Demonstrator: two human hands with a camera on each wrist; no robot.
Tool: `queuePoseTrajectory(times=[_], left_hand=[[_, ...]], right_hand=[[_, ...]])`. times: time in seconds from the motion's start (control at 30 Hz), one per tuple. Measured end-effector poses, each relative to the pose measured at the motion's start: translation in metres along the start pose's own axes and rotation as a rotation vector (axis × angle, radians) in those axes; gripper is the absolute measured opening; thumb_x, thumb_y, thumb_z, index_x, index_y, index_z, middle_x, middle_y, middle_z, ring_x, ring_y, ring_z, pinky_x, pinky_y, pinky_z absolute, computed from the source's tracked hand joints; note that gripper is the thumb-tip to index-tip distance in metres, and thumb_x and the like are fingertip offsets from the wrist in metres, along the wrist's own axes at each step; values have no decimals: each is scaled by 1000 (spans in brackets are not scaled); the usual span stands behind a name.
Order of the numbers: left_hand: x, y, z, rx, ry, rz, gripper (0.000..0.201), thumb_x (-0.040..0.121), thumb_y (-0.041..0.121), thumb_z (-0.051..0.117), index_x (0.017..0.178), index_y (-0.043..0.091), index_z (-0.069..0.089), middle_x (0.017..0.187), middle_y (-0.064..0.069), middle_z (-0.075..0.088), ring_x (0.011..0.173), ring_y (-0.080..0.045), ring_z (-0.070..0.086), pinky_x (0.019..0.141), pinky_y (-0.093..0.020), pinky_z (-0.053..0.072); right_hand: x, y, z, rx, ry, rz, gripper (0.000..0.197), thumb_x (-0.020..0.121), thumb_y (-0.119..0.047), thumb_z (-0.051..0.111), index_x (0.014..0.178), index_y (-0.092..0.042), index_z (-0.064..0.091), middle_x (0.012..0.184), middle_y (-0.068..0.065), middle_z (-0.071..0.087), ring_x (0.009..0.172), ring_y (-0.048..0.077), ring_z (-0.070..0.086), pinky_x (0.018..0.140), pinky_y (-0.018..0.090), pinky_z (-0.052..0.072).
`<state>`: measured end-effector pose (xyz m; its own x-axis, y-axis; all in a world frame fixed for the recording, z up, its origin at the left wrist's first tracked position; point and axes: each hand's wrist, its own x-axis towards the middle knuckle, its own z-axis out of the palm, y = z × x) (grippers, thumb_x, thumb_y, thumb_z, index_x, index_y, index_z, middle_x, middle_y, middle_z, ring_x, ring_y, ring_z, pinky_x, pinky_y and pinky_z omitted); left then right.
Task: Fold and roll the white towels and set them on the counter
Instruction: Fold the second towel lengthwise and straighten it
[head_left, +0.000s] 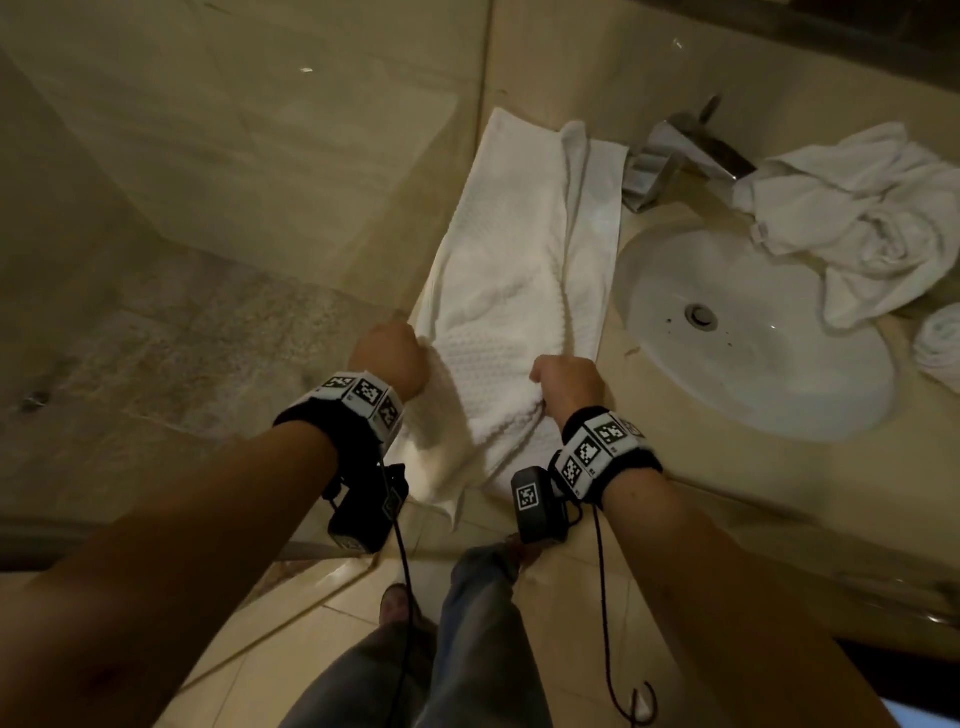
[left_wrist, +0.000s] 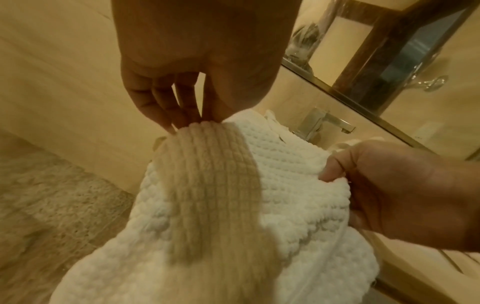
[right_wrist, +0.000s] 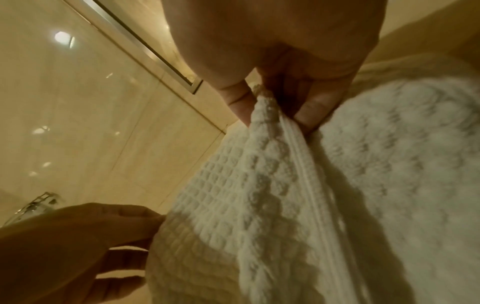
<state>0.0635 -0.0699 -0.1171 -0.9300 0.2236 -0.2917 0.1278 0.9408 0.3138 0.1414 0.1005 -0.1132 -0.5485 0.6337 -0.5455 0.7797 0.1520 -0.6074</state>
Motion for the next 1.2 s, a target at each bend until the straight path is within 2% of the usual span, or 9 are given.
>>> queuePoseTrajectory(times=[0.1, 0.2, 0.4, 0.47, 0.57, 0.7, 0.83, 1.0, 1.2], left_hand=[[1, -2, -5, -78, -3, -41, 33, 97, 18, 42, 120, -2, 54, 116, -20, 61, 105, -35, 59, 77, -36, 44], [-1, -7, -9, -165, -21, -89, 48, 93, 36, 54, 122, -2, 48, 120, -20, 59, 107, -35, 57, 75, -34, 41], [8, -5, -5, -37, -167, -120, 77, 81, 66, 54, 129, 5, 51, 120, -14, 60, 103, -33, 60, 75, -33, 47], [11, 0, -6, -44, -171, -124, 65, 83, 59, 57, 117, 4, 58, 105, -13, 62, 91, -31, 60, 69, -33, 46], [9, 5, -10, -9, -166, -97, 46, 86, 45, 61, 105, 3, 61, 87, -10, 58, 75, -28, 55, 64, -30, 42], [10, 3, -17, 79, -166, -29, 40, 89, 34, 59, 115, 3, 60, 106, -14, 64, 93, -30, 62, 70, -31, 47], [6, 1, -33, 79, -125, 26, 33, 93, 22, 52, 113, -3, 60, 118, -19, 61, 108, -34, 59, 81, -35, 45], [-3, -2, -47, -86, -2, 154, 24, 94, 14, 48, 110, -4, 48, 112, -24, 58, 103, -39, 56, 76, -37, 41], [-15, -15, -16, -285, -10, -4, 29, 98, 17, 44, 117, -5, 47, 121, -26, 56, 110, -39, 54, 86, -39, 42]], right_hand=[[0, 8, -4, -62, 27, -66, 33, 97, -11, 40, 117, 4, 62, 123, 22, 59, 115, 36, 54, 94, 39, 43], [-5, 5, -9, -82, 82, -43, 32, 99, -2, 37, 117, 7, 62, 125, 24, 59, 115, 35, 57, 91, 37, 46], [-10, 6, -8, 45, -6, -65, 26, 82, -19, 54, 102, -5, 61, 101, 10, 62, 98, 32, 59, 77, 35, 44], [-12, 9, -7, 133, -43, -82, 36, 73, -28, 59, 104, -9, 61, 102, 7, 64, 95, 30, 60, 80, 36, 48], [-14, 18, -8, 129, -72, -123, 24, 81, -26, 65, 99, -12, 58, 93, 3, 62, 91, 26, 60, 77, 32, 48], [-13, 30, -7, 75, -52, -182, 20, 91, -23, 61, 108, -14, 54, 103, 2, 61, 92, 22, 57, 75, 26, 40], [-11, 29, -7, -40, -35, -223, 35, 98, -24, 49, 130, -11, 50, 127, 7, 57, 112, 25, 55, 81, 24, 37], [-10, 28, -5, -111, -26, -258, 39, 100, -19, 44, 139, -13, 43, 135, 12, 53, 119, 30, 52, 91, 26, 40], [-8, 33, -15, -134, 49, -280, 35, 100, -20, 45, 135, -14, 49, 129, 14, 57, 115, 30, 54, 86, 25, 39]])
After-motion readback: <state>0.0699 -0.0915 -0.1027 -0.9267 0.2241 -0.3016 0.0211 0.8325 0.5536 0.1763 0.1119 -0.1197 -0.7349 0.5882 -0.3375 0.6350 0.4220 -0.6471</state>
